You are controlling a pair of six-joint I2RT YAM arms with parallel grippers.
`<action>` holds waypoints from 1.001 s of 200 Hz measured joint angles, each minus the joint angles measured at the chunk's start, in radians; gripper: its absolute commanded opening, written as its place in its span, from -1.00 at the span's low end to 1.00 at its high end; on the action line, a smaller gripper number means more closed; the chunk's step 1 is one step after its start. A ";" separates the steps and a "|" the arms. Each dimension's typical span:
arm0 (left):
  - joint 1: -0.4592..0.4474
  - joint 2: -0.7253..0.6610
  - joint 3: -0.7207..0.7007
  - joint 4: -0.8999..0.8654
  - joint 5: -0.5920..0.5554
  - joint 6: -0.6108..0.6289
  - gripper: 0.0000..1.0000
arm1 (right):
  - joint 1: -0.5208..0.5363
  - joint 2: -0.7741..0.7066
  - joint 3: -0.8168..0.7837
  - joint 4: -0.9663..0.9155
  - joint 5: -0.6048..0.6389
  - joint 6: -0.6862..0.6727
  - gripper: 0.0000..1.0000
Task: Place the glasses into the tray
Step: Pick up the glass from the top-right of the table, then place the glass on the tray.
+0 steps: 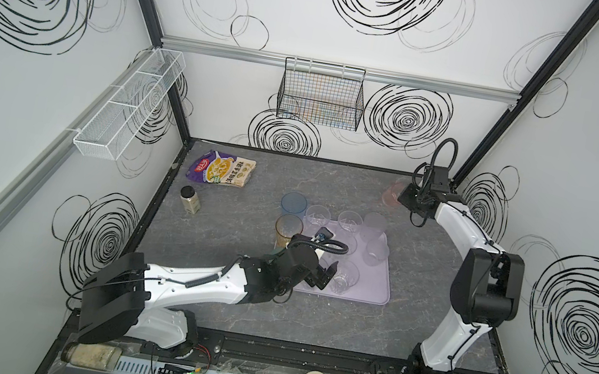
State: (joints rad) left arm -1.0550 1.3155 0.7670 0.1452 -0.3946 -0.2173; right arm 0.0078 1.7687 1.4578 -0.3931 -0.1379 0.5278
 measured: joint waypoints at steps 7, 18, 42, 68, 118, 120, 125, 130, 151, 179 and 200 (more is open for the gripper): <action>0.002 -0.007 -0.006 0.007 -0.001 0.000 0.96 | -0.001 -0.037 -0.006 0.002 0.007 0.000 -0.84; 0.005 -0.018 -0.014 0.012 -0.003 -0.001 0.97 | -0.002 -0.109 -0.032 0.006 0.016 -0.004 -0.85; 0.016 -0.046 -0.027 0.014 -0.008 -0.002 0.97 | -0.003 -0.224 -0.105 -0.001 0.035 -0.012 -0.85; 0.046 -0.105 -0.042 0.013 -0.011 0.001 0.97 | -0.003 -0.319 -0.213 -0.035 0.069 -0.039 -0.85; 0.159 -0.269 -0.100 0.009 -0.010 0.000 0.98 | -0.011 -0.581 -0.428 -0.135 0.153 -0.109 -0.86; 0.163 -0.274 -0.103 0.010 -0.009 -0.001 0.97 | -0.011 -0.592 -0.434 -0.138 0.154 -0.111 -0.86; 0.173 -0.289 -0.110 0.009 -0.009 -0.003 0.97 | -0.011 -0.617 -0.447 -0.149 0.158 -0.114 -0.86; 0.182 -0.302 -0.118 0.009 -0.009 -0.005 0.97 | -0.011 -0.636 -0.458 -0.157 0.160 -0.116 -0.87; 0.214 -0.345 -0.148 0.006 -0.006 -0.017 0.97 | -0.011 -0.698 -0.506 -0.191 0.165 -0.122 -0.88; 0.232 -0.372 -0.171 -0.010 -0.007 -0.031 0.98 | -0.007 -0.746 -0.558 -0.246 0.163 -0.122 -0.90; 0.234 -0.391 -0.187 -0.017 -0.008 -0.042 0.98 | 0.037 -0.775 -0.588 -0.281 0.172 -0.109 -0.90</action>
State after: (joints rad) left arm -0.8211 0.9241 0.5804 0.1284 -0.4023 -0.2592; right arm 0.0444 0.9939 0.8700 -0.6739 0.0345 0.4183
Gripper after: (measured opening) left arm 0.987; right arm 0.100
